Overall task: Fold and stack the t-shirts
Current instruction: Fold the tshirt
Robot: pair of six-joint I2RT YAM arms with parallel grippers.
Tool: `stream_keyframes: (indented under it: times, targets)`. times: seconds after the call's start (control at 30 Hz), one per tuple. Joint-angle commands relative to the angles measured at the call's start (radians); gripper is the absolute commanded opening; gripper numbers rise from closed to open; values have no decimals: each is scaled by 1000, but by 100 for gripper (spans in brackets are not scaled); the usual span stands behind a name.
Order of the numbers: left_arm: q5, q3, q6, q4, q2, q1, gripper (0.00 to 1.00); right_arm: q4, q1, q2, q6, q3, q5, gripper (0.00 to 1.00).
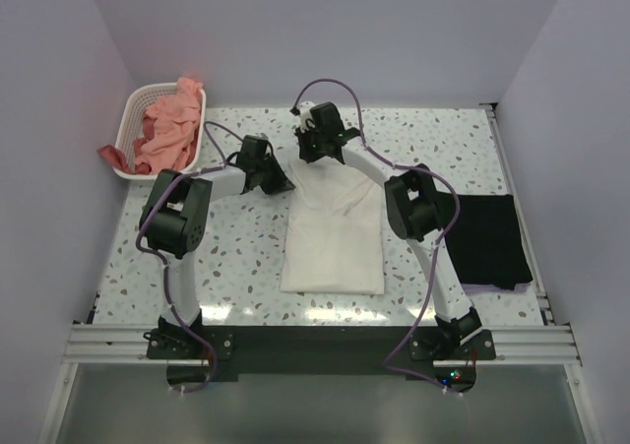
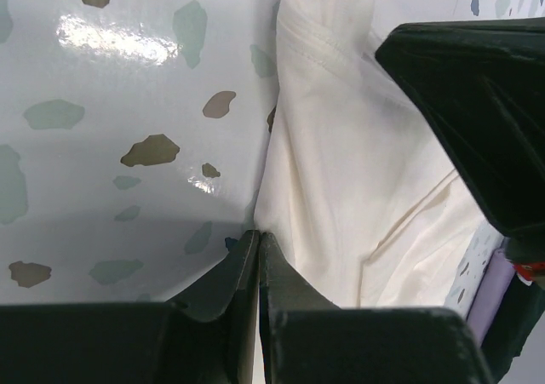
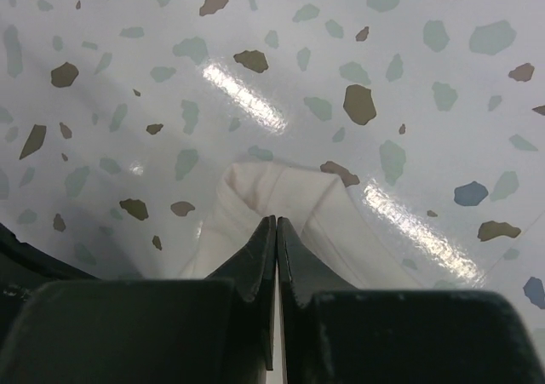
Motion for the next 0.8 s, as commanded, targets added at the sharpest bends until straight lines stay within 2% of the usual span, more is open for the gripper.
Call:
stream_keyframes:
  times: [0.0,0.17,0.43,0.77]
  targets:
    - [-18,-9,0,-2,18,11,8,44,-8,-111,-1,-4,7,2]
    - [-15,-13,0,3,21,14,7,73,-9,-101,8,0,-36,32]
    - [-12,-13,5,1,19,20,7,63,-11,1,30,79,-102,33]
    - [-9,-12,5,4,26,20,7,72,-8,33,39,65,-119,33]
